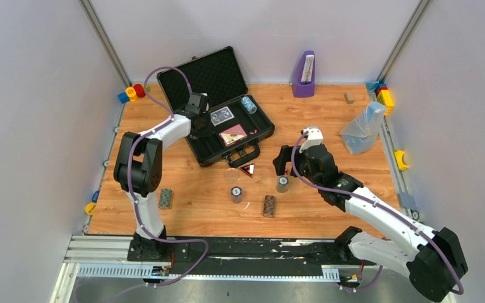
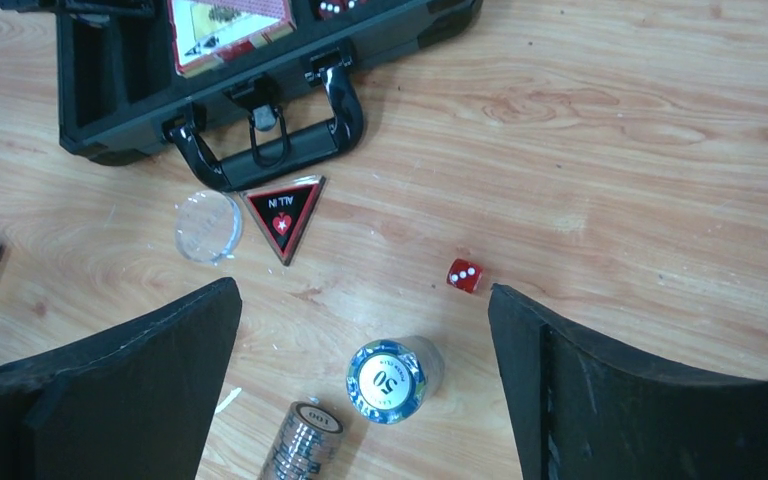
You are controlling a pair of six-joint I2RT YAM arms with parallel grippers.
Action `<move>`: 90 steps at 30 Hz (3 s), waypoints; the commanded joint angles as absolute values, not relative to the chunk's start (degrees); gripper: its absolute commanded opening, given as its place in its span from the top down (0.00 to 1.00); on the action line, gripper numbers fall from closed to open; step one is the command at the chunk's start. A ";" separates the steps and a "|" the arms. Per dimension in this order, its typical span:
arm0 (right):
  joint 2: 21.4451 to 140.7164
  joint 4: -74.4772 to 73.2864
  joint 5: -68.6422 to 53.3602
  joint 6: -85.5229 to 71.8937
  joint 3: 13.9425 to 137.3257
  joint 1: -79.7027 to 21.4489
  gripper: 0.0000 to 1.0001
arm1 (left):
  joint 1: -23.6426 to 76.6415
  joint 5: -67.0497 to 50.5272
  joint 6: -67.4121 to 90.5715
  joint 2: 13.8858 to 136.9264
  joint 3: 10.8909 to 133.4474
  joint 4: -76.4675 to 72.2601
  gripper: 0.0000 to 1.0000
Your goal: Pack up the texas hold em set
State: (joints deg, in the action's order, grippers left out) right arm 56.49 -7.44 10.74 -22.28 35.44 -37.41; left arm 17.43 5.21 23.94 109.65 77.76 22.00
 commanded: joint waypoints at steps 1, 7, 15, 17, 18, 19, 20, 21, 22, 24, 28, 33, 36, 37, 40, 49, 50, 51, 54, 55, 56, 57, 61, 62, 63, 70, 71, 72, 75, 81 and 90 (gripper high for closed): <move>56.06 -10.26 10.03 -25.02 34.39 -37.13 0.03 | 15.39 7.47 22.89 109.01 79.99 19.06 1.00; 56.34 -12.24 9.08 -27.76 30.54 -37.18 0.02 | 15.38 -7.68 21.94 99.92 72.67 13.30 0.88; 58.90 -8.20 6.65 -28.61 26.78 -37.18 0.07 | 15.66 -18.48 22.16 87.25 65.38 11.73 0.43; 59.64 -7.74 6.33 -28.59 26.98 -37.27 0.09 | 15.72 -18.58 21.90 83.93 63.17 11.69 0.28; 60.05 -7.52 6.27 -28.57 27.05 -37.27 0.11 | 15.73 -18.52 21.78 82.79 61.72 11.62 0.26; 60.61 -7.40 6.08 -28.52 27.25 -37.27 0.12 | 15.73 -18.01 21.77 80.51 60.03 11.61 0.24; 61.43 -7.38 5.76 -28.42 27.53 -37.25 0.14 | 15.73 -17.79 21.83 78.09 58.89 11.38 0.24; 62.17 -7.50 5.35 -28.32 27.97 -37.26 0.16 | 15.73 -17.54 21.98 76.93 58.10 10.84 0.23; 63.01 -7.55 4.89 -28.30 28.26 -37.27 0.18 | 15.73 -17.39 22.06 74.54 56.27 10.56 0.22; 64.59 -7.56 4.05 -28.34 28.81 -37.27 0.21 | 15.73 -16.98 22.35 71.19 53.28 9.48 0.22; 66.31 -6.85 3.62 -28.25 29.55 -37.35 0.26 | 15.74 -14.86 21.93 65.90 47.72 7.59 0.20; 68.92 -6.32 3.73 -27.20 31.36 -37.35 0.42 | 15.75 -12.71 21.43 60.82 41.22 5.07 0.19; 70.91 -7.34 4.07 -25.50 33.68 -37.35 0.55 | 15.73 -11.74 20.70 56.50 38.46 4.44 0.19; 71.50 -8.22 4.20 -24.82 34.81 -37.35 0.60 | 15.73 -10.74 20.42 55.58 37.21 4.45 0.19; 73.69 -11.63 3.93 -22.84 39.01 -37.31 0.70 | 15.73 -8.95 20.22 52.00 35.18 4.26 0.18; 88.33 -26.40 -5.82 -16.70 57.17 -37.17 0.78 | 15.73 -8.21 19.78 49.89 32.15 3.25 0.18; 90.15 -27.49 -5.91 -16.55 59.52 -37.22 0.77 | 15.73 -8.16 19.78 49.82 31.81 2.89 0.17; 92.10 -28.18 -5.75 -16.45 60.98 -37.18 0.75 | 15.73 -8.17 19.78 49.72 31.68 2.76 0.17; 95.76 -28.94 -6.22 -16.35 64.34 -37.30 0.51 | 15.73 -8.13 19.78 49.39 31.03 2.19 0.17; 96.28 -28.82 -6.44 -16.39 65.07 -37.27 0.43 | 15.73 -8.15 19.78 49.26 30.94 2.11 0.17; 96.77 -28.56 -6.43 -16.56 65.60 -37.27 0.34 | 15.73 -8.10 19.78 49.20 30.72 1.93 0.17; 97.05 -28.36 -6.25 -16.67 66.11 -37.27 0.27 | 15.73 -8.14 19.73 49.10 30.61 1.85 0.17; 96.63 -28.08 -4.86 -16.97 67.08 -37.29 0.14 | 15.73 -8.49 19.69 49.06 29.73 0.81 0.17; 96.11 -27.87 -4.84 -16.78 66.80 -37.26 0.12 | 15.73 -8.54 19.69 48.97 29.47 0.67 0.16; 95.49 -27.61 -4.86 -16.64 66.45 -37.22 0.10 | 15.73 -8.70 19.67 48.78 29.37 0.47 0.16; 87.44 -22.45 -8.16 -16.17 58.89 -37.27 0.09 | 15.73 -8.80 19.68 47.15 28.52 0.35 0.16; 86.55 -21.75 -8.40 -16.24 57.74 -37.27 0.09 | 15.73 -8.84 19.68 47.00 28.31 0.33 0.16; 85.93 -21.25 -8.51 -16.38 56.80 -37.27 0.09 | 15.73 -8.86 19.69 46.82 28.26 0.34 0.16; 86.66 -20.81 -8.97 -16.50 55.77 -37.26 0.11 | 15.73 -8.96 19.77 46.60 28.05 0.31 0.16; 89.63 -17.20 -7.65 -16.44 55.62 -38.55 0.16 | 15.73 -9.42 19.78 45.30 27.47 -1.03 0.16; 93.30 -17.23 -5.18 -16.47 58.61 -39.37 0.56 | 15.73 -14.17 19.15 39.77 24.03 -5.79 0.04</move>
